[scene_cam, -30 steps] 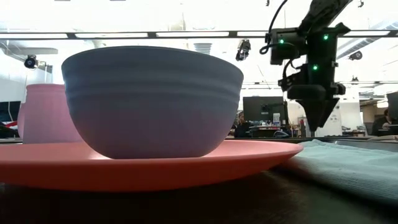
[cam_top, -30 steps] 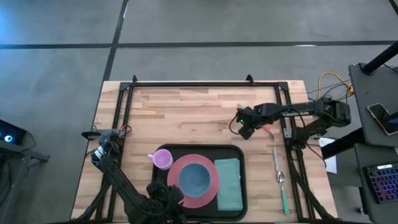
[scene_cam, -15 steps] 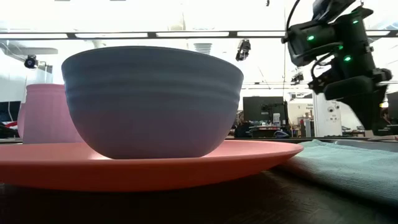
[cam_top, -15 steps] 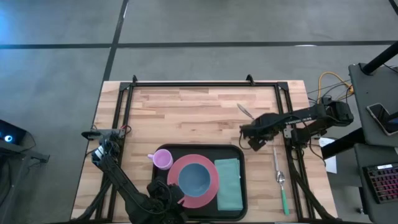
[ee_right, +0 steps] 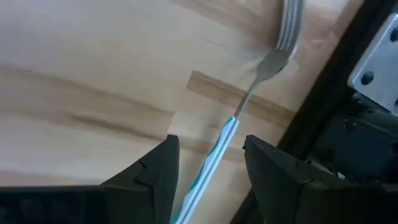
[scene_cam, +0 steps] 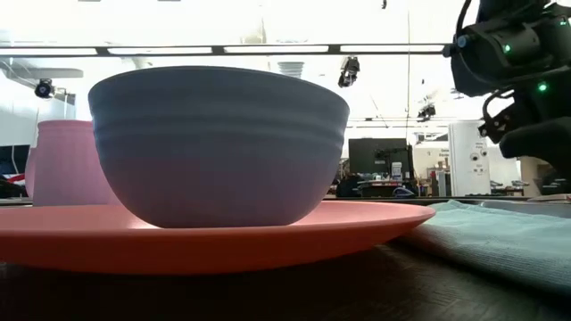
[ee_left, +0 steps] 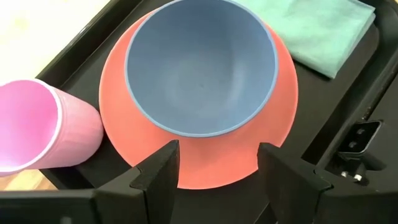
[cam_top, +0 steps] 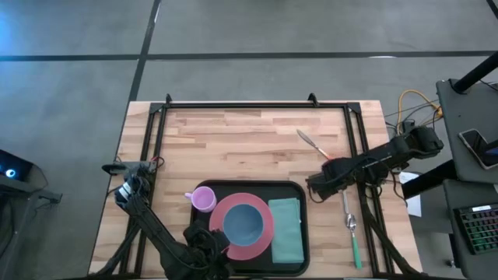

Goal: Set up tray
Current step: Put the fork on top of the napkin

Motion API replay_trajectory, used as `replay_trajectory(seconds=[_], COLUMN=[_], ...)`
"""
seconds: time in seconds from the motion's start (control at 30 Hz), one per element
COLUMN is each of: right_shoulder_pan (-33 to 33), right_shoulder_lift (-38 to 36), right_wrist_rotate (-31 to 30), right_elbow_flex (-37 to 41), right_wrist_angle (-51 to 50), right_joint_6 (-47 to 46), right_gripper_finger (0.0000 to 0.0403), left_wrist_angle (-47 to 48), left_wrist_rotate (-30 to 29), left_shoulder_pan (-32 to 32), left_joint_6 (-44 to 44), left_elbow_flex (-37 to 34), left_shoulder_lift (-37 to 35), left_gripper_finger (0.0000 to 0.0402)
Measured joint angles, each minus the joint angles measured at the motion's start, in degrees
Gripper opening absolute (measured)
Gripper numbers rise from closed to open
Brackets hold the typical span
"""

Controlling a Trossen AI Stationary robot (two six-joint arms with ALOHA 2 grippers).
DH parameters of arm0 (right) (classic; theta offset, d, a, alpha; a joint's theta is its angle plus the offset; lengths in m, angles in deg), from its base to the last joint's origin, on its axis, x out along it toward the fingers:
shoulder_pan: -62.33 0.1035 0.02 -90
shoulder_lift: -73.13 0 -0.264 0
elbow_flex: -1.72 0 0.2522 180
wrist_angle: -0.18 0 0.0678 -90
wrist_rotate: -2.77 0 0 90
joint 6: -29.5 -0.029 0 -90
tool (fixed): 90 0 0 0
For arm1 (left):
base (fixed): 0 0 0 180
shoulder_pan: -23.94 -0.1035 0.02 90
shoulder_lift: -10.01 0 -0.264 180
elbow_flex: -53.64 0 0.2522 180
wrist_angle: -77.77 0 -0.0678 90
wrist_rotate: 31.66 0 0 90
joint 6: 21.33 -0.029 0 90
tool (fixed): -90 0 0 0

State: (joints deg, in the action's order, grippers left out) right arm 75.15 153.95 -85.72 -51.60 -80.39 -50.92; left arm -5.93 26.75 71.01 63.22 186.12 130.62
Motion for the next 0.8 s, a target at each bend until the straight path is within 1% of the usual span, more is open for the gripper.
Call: replay_trajectory(seconds=[0.13,0.23,0.33,0.43,0.53,0.7,0.8], right_shoulder_pan=[0.08,0.59,2.39,5.31,8.91,15.40,18.33], right_shoulder_lift=[0.33,0.42,0.46,0.46,0.46,0.52,0.70], right_wrist_rotate=[0.07,1.13,1.70,1.50,1.73,5.04,5.06], right_elbow_flex=[0.18,0.16,-0.10,-0.38,-0.45,-0.47,-0.41], right_wrist_angle=[0.29,0.25,0.29,0.31,0.31,0.61,0.89], right_joint_6=[-1.73,-5.00,-8.78,-14.86,-19.88,-29.56,-34.12], right_gripper_finger=[0.0153,0.0139,0.0127,0.0121,0.0125,0.0140,0.0148], left_wrist_angle=[-0.05,-0.04,-0.04,-0.02,-0.02,0.90,2.59], left_wrist_rotate=[0.25,0.52,0.52,0.52,0.52,0.55,0.55], left_shoulder_pan=[0.00,0.00,0.00,0.00,-0.02,-0.33,-0.52], left_joint_6=[0.00,0.00,0.00,-0.51,-1.73,-3.26,-3.91], left_elbow_flex=[0.07,0.07,0.07,0.07,0.07,-0.15,-0.81], left_shoulder_lift=[0.00,0.00,0.00,0.00,0.00,-0.66,-1.75], left_gripper_finger=[0.0196,0.0196,0.0196,0.0196,0.0196,0.0196,0.0196])
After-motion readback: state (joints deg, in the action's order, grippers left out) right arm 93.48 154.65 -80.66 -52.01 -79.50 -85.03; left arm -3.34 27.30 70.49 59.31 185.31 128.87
